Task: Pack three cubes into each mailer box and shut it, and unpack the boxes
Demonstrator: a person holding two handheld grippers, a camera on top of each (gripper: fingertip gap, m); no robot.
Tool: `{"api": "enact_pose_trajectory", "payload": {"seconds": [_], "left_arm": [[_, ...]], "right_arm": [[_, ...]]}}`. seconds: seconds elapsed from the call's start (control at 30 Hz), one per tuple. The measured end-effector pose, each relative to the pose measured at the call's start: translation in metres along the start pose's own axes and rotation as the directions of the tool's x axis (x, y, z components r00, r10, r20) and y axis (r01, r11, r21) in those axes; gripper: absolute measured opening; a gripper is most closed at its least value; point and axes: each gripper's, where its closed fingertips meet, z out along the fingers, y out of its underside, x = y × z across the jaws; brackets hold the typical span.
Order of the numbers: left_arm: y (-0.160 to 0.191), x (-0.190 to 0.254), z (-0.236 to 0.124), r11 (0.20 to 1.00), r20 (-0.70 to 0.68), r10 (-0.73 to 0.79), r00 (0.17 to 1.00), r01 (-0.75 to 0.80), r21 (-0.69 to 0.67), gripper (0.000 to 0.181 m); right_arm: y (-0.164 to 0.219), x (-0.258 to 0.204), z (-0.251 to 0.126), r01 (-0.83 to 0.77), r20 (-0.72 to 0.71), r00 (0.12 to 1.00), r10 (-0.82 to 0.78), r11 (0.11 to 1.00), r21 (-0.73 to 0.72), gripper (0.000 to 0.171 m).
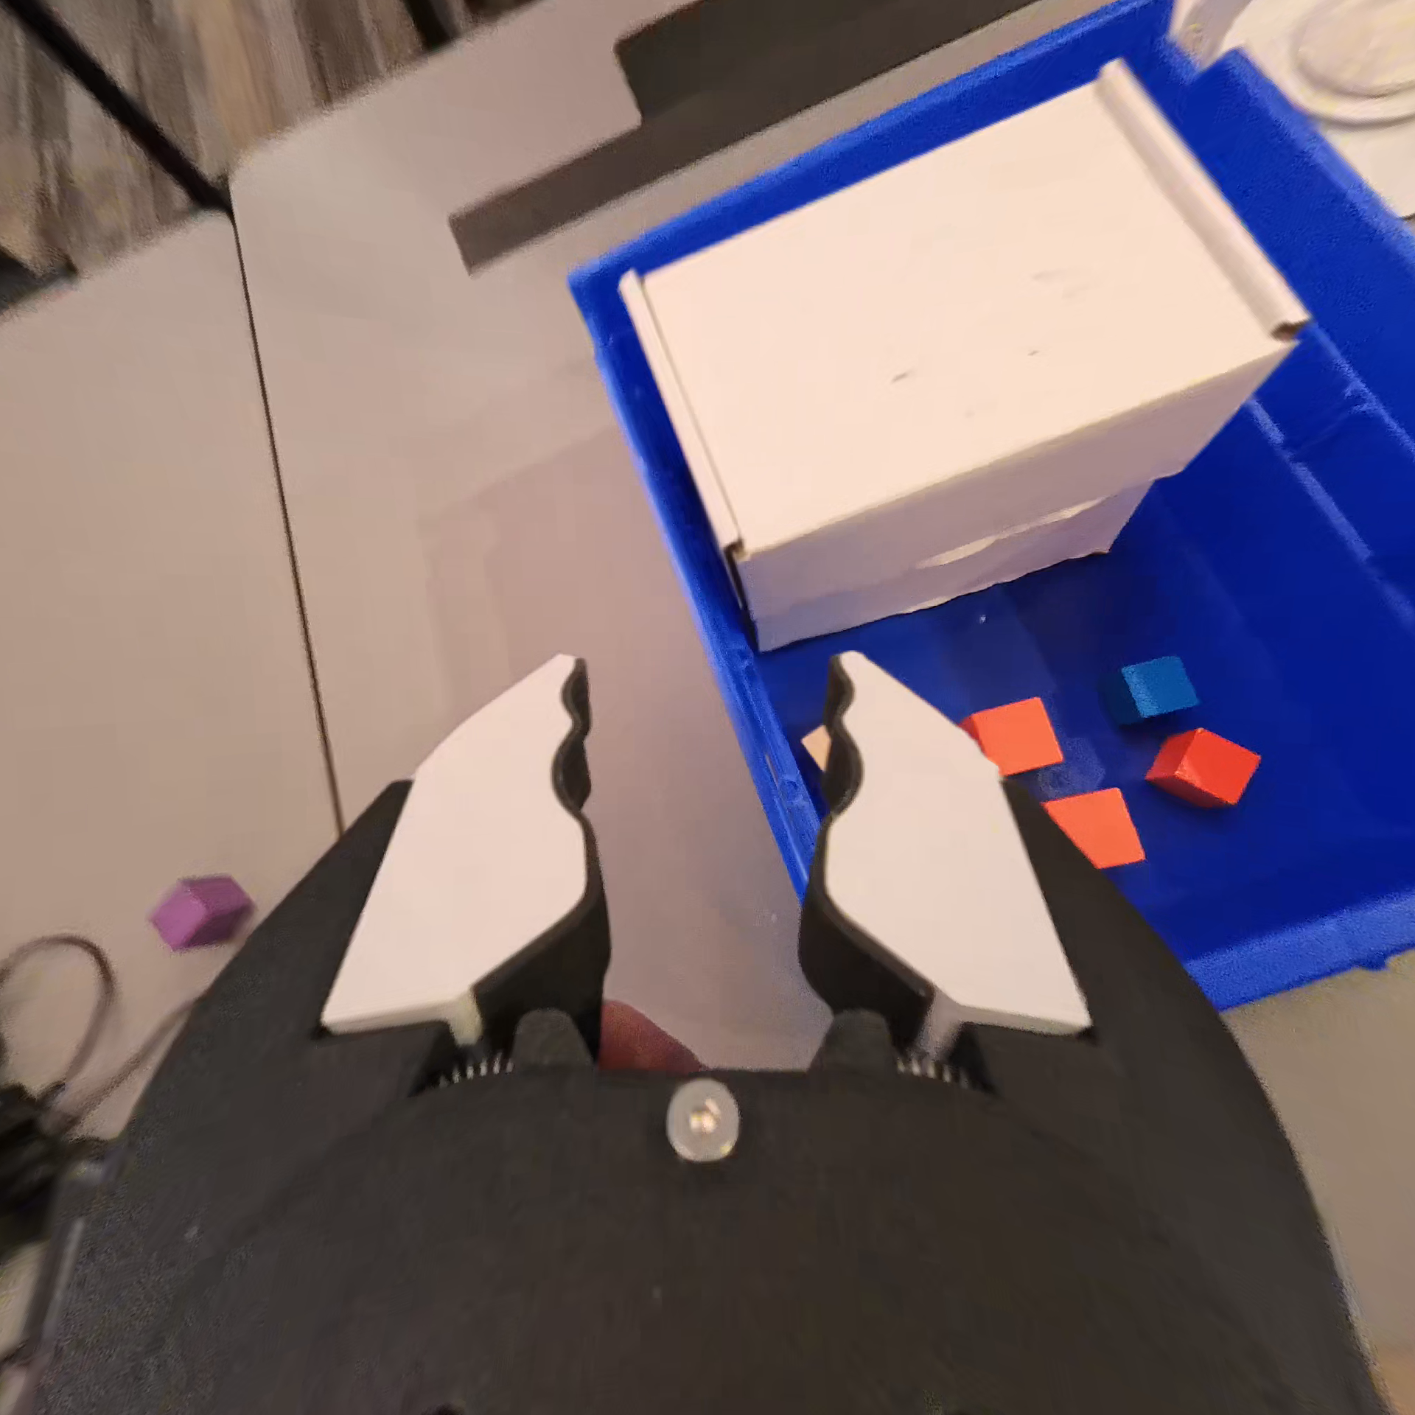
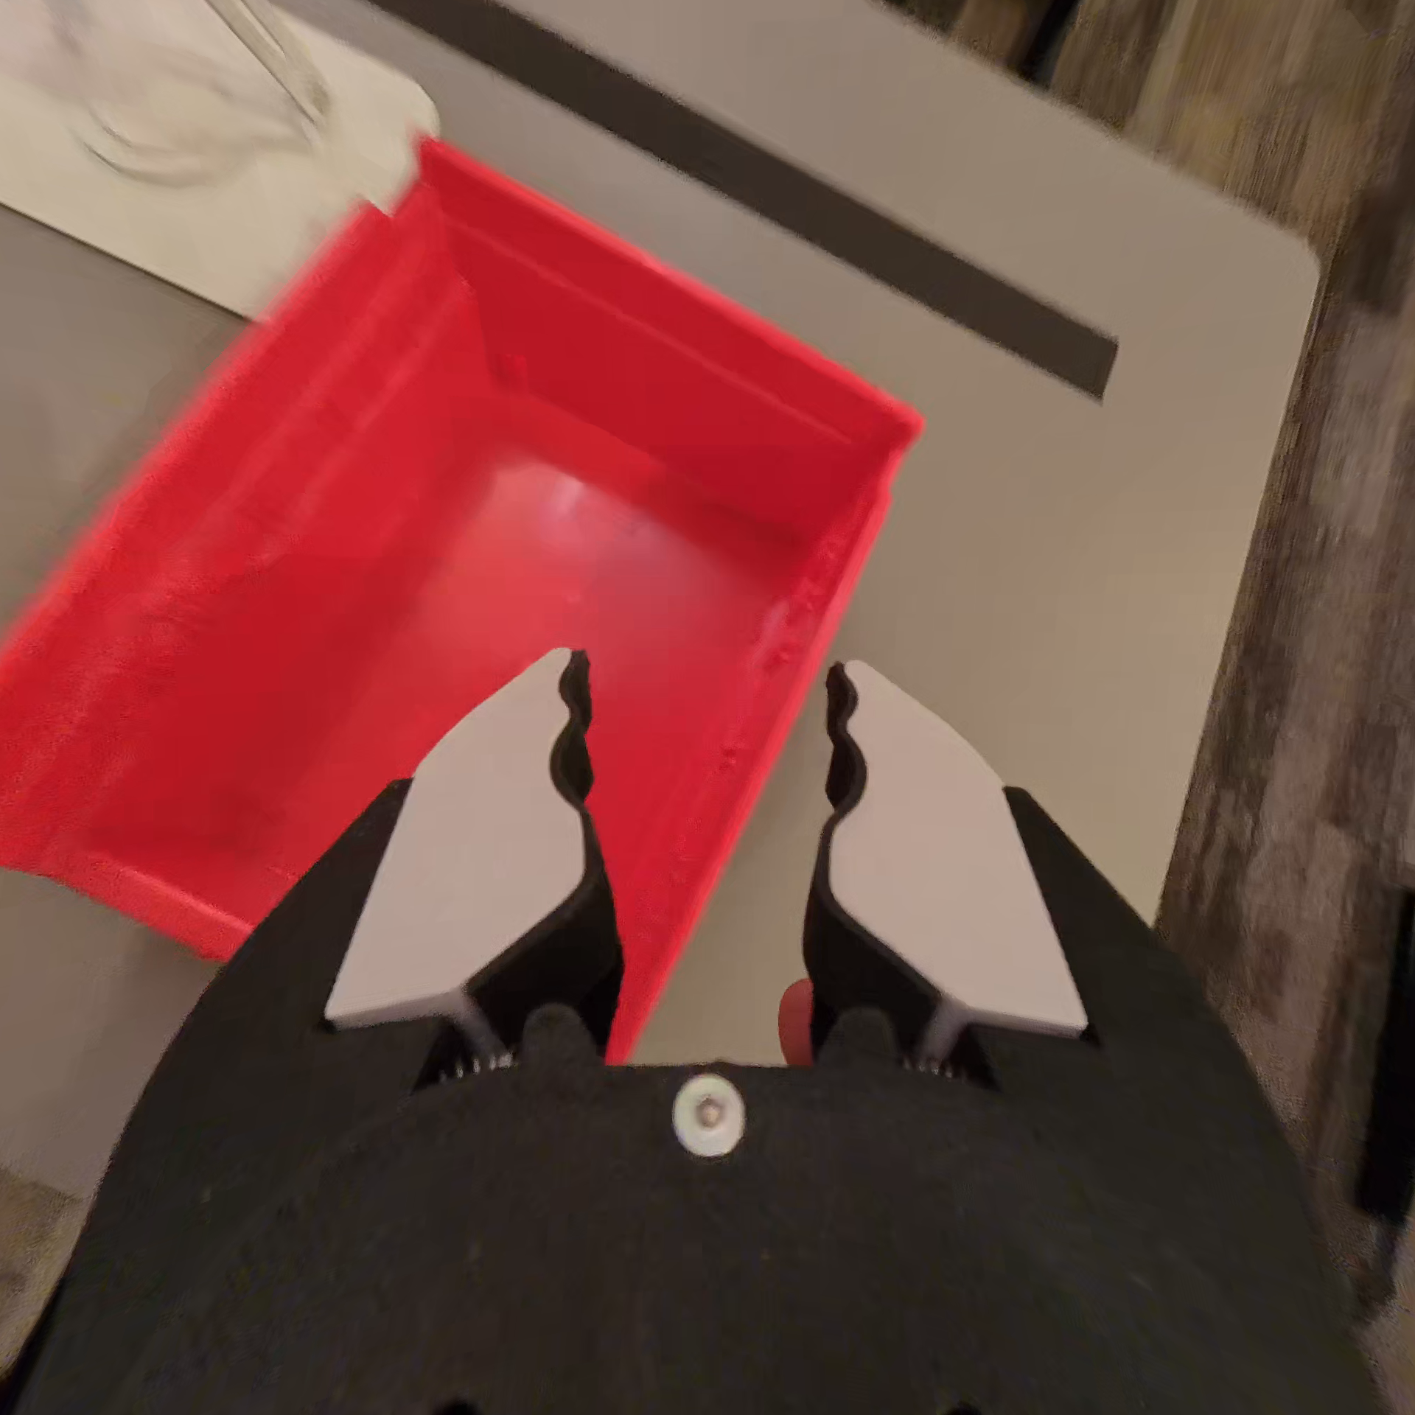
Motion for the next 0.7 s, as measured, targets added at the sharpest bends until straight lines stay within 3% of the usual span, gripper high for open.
{"api": "enact_pose_trajectory", "payload": {"seconds": [0.17, 0.3, 0.47, 0.6, 0.7], "left_arm": [[-0.030, 0.020, 0.000, 0.956, -0.012, 0.283, 0.959, -0.281, 0.078, 0.084], [-0.058, 0.048, 0.008, 0.899, -0.136, 0.434, 0.890, -0.420, 0.122, 0.095], [-0.075, 0.060, 0.036, 0.768, -0.226, 0.637, 0.737, -0.632, 0.101, 0.111], [-0.060, 0.060, 0.067, 0.616, -0.313, 0.744, 0.591, -0.788, -0.024, 0.123], [-0.058, 0.062, 0.082, 0.531, -0.361, 0.780, 0.512, -0.846, -0.053, 0.126]], "right_arm": [[-0.047, -0.102, -0.026, 0.028, 0.182, 0.981, -0.063, 0.981, 0.192, 0.088], [-0.058, -0.206, -0.030, 0.071, 0.341, 0.927, -0.158, 0.965, 0.253, 0.086], [-0.043, -0.323, -0.023, 0.130, 0.522, 0.815, -0.250, 0.958, 0.256, 0.083], [-0.026, -0.367, -0.015, 0.178, 0.580, 0.761, -0.292, 0.953, 0.246, 0.080], [-0.025, -0.382, -0.015, 0.115, 0.643, 0.720, -0.261, 0.959, 0.260, 0.076]]}}
